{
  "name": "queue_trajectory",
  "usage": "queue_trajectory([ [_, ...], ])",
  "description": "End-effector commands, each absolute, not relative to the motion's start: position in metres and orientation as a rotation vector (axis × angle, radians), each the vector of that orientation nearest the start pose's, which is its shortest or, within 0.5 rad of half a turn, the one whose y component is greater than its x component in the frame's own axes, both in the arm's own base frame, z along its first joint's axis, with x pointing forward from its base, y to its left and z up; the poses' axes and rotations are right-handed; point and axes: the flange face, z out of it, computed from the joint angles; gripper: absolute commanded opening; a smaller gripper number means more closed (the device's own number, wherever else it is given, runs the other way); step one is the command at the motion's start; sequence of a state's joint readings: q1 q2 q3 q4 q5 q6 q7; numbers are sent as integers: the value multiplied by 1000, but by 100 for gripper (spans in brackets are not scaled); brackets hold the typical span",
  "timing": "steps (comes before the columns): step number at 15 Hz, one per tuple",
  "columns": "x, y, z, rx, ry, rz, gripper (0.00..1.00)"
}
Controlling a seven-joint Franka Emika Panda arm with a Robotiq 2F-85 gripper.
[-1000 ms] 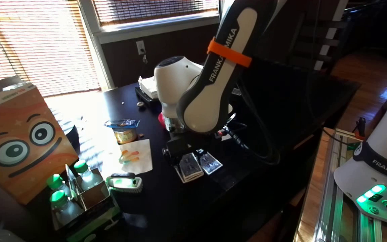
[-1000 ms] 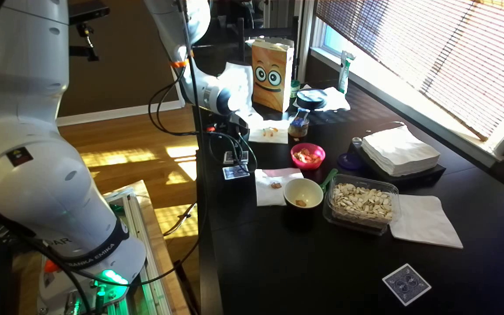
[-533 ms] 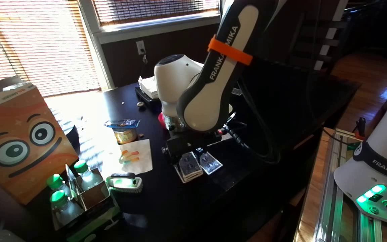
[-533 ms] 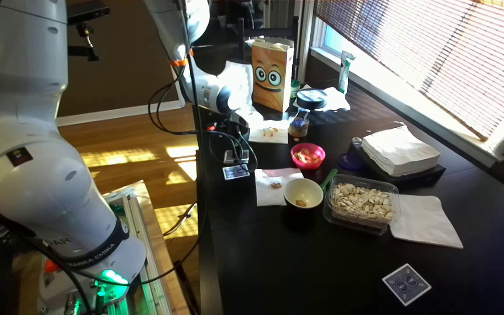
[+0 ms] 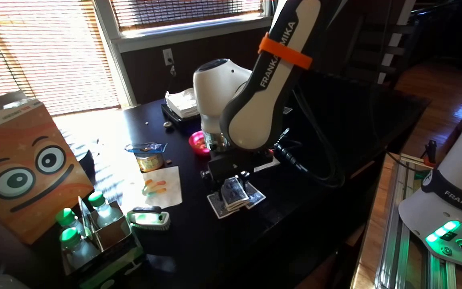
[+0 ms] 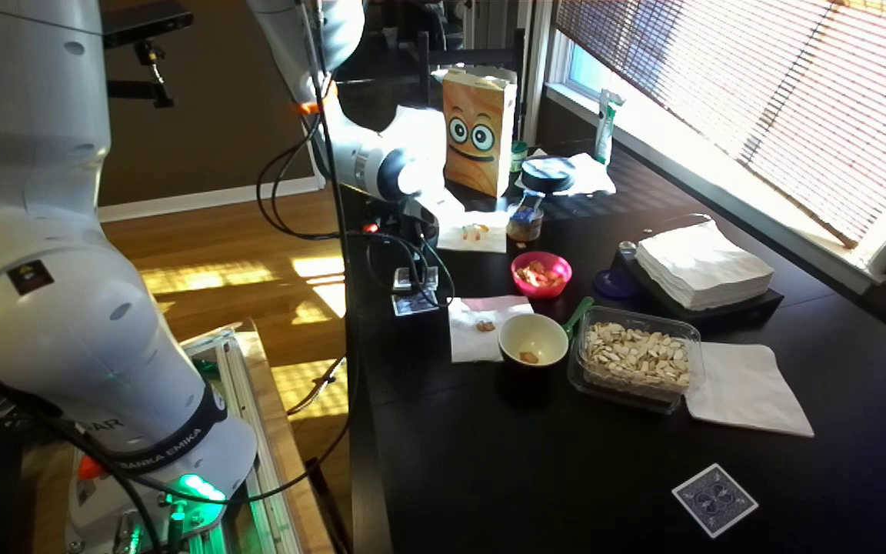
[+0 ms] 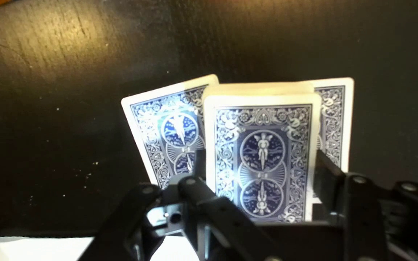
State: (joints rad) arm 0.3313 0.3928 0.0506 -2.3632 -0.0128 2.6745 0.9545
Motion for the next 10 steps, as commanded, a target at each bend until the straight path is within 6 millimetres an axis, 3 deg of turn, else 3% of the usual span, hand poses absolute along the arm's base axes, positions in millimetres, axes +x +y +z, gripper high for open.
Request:
queue_trajectory([
  [1, 452, 174, 163, -3060, 829, 111, 45],
  [10, 446, 157, 157, -3086, 747, 146, 45],
])
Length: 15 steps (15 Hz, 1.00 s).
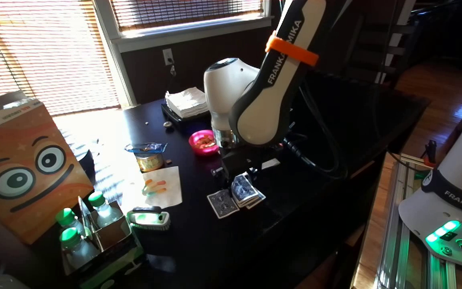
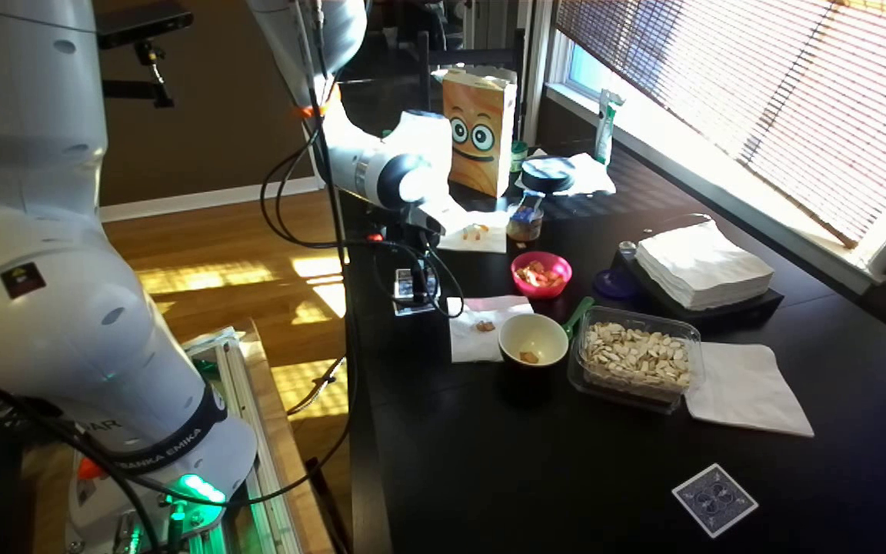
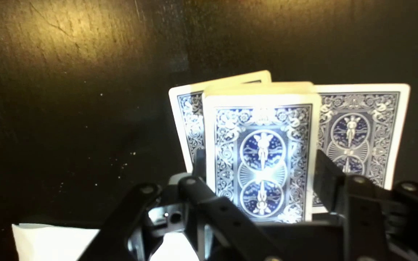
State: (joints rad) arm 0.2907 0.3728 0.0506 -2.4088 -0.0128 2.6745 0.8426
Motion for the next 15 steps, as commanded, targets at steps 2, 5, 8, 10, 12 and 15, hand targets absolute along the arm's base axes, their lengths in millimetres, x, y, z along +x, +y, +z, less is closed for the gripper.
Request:
queue_trajectory([
  [2, 445, 156, 157, -3089, 738, 148, 45],
  [5, 443, 154, 154, -3095, 727, 157, 45],
  [8, 439, 151, 152, -3101, 731, 168, 45],
  [10, 438, 150, 151, -3103, 734, 171, 45],
  [12, 438, 149, 151, -3102, 737, 167, 45],
  [15, 439, 149, 151, -3104, 737, 165, 45],
])
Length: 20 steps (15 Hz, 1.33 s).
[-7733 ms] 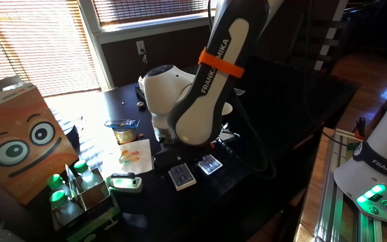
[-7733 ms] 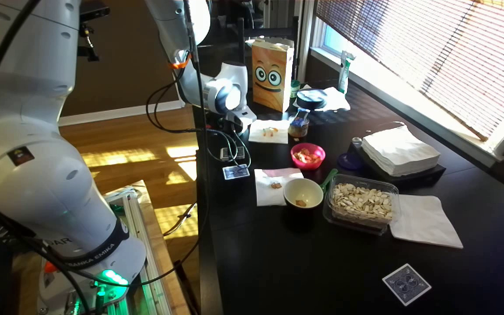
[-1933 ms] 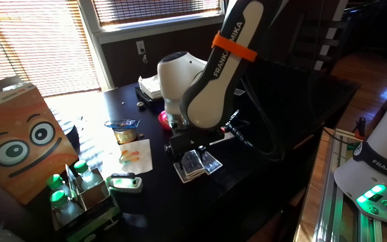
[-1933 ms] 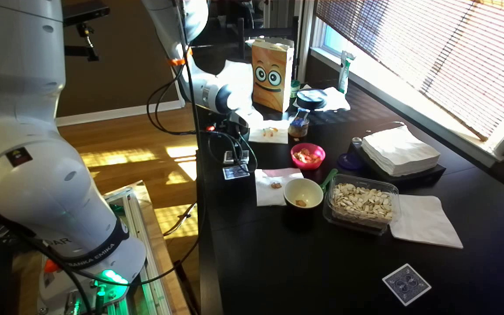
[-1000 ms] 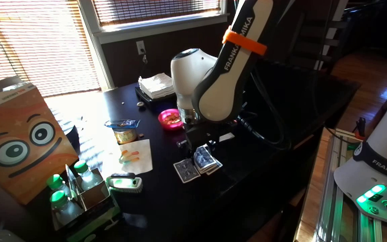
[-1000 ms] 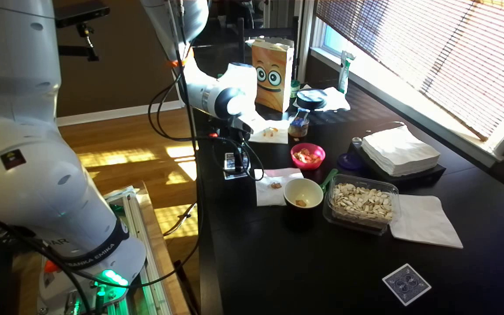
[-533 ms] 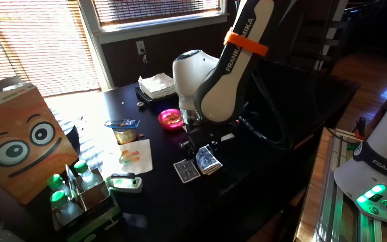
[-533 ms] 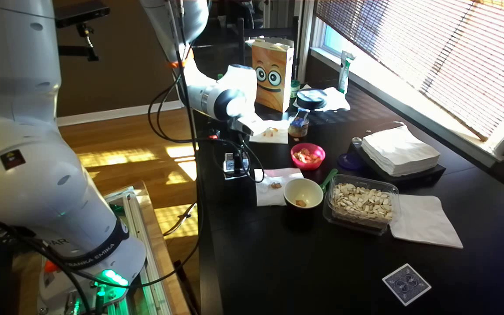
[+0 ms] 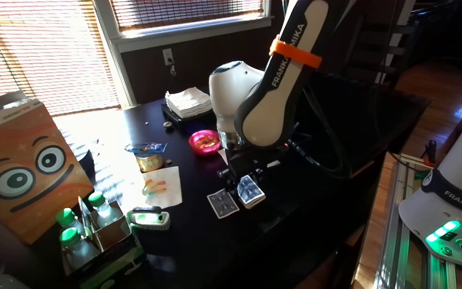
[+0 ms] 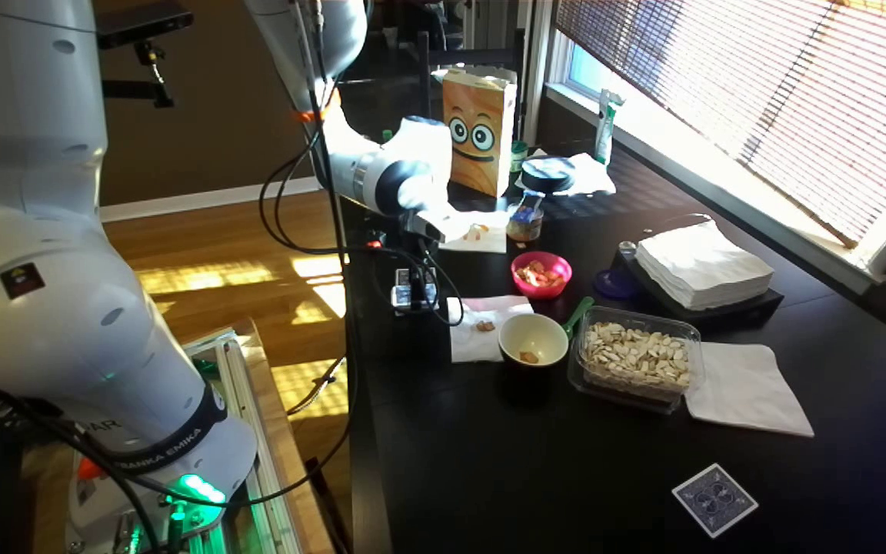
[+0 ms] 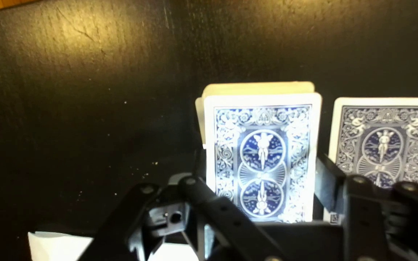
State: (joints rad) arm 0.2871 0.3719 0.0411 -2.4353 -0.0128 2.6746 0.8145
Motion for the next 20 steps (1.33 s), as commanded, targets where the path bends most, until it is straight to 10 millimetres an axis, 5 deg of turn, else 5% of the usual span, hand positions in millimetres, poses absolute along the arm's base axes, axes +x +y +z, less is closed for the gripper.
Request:
queue_trajectory([
  [1, 439, 149, 151, -3104, 737, 165, 45],
  [2, 439, 148, 151, -3104, 737, 165, 45],
  [3, 439, 149, 150, -3105, 736, 166, 80],
  [5, 438, 150, 153, -3106, 735, 159, 98],
  [10, 439, 159, 171, -3099, 728, 128, 100],
  [14, 441, 191, 187, -3074, 674, 123, 100],
  [20, 444, 224, 180, -3073, 643, 123, 100],
])
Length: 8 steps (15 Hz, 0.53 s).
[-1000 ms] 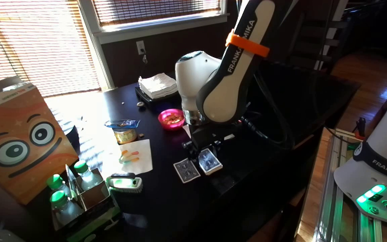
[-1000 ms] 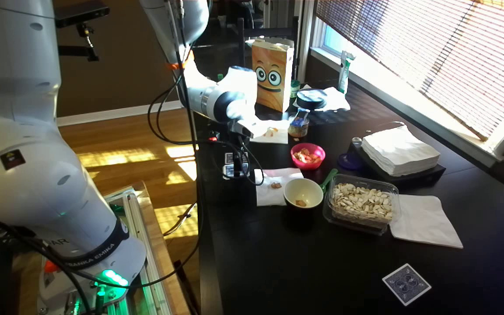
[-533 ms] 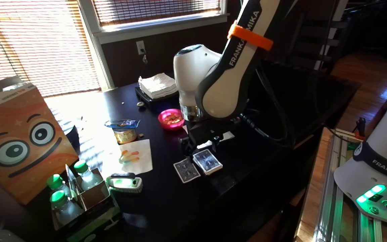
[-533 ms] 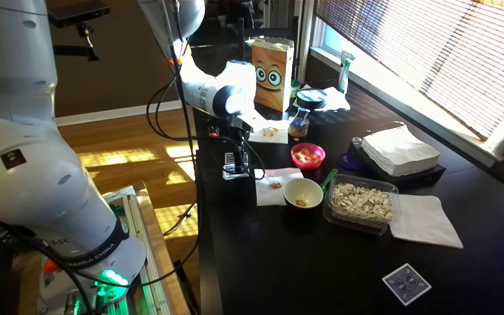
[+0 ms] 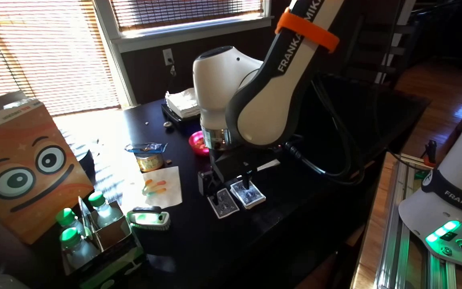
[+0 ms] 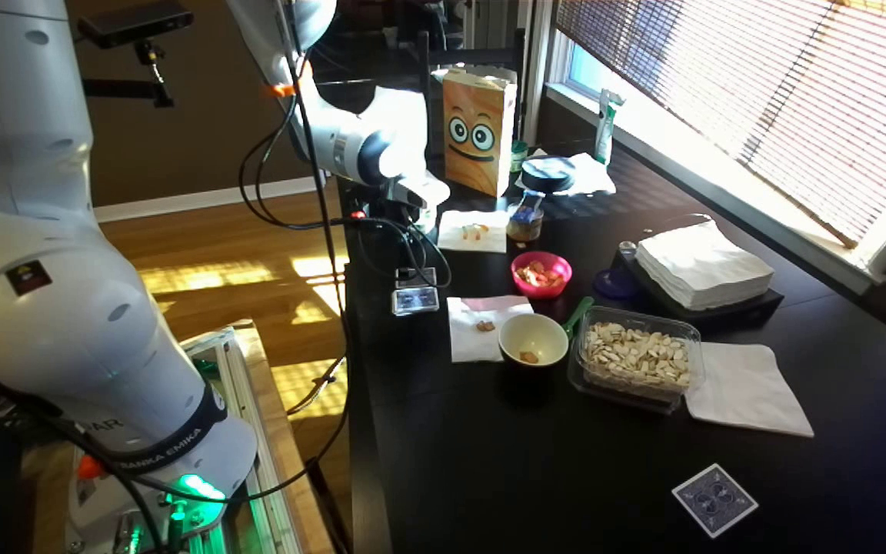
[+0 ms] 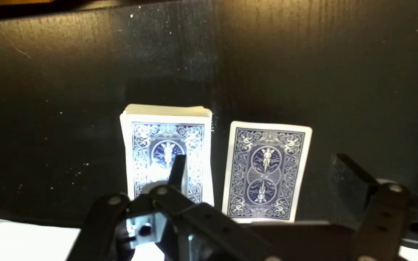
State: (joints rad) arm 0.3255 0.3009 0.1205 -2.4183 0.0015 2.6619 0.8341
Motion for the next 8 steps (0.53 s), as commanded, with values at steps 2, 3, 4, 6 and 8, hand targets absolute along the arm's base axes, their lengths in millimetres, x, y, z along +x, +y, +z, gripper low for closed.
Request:
queue_trajectory([
  [2, 448, 221, 173, -3081, 676, 104, 100],
  [3, 450, 220, 171, -3077, 690, 102, 100],
  [4, 453, 220, 168, -3074, 699, 106, 100],
  [6, 459, 220, 162, -3069, 707, 113, 100],
  [8, 465, 221, 157, -3067, 716, 113, 100],
])
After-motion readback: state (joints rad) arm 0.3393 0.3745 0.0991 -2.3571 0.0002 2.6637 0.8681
